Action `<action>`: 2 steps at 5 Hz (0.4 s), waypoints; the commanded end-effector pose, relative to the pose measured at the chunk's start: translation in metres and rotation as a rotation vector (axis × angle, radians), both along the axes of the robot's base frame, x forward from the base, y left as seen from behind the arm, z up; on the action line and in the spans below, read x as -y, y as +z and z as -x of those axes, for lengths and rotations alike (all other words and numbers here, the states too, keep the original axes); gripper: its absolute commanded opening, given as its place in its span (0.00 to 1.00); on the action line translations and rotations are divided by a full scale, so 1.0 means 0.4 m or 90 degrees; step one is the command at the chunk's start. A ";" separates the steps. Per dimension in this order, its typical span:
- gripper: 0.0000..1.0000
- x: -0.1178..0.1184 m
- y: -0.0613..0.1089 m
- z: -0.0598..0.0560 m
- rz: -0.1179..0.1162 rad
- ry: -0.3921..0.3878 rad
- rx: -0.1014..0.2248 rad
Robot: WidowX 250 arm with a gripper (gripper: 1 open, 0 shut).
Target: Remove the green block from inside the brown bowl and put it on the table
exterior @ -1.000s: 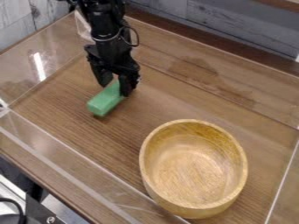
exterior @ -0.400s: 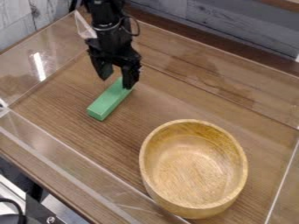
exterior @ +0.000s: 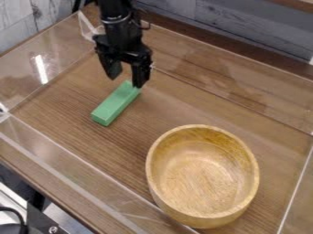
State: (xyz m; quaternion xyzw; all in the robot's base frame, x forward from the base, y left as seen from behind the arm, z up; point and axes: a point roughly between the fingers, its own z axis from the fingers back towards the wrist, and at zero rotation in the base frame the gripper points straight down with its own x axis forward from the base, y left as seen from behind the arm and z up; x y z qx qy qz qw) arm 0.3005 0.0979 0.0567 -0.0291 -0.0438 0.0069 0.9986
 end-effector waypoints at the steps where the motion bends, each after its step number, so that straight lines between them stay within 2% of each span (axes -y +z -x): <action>1: 1.00 0.004 0.061 -0.031 -0.007 -0.003 0.038; 2: 1.00 0.014 0.069 -0.037 -0.001 -0.004 0.034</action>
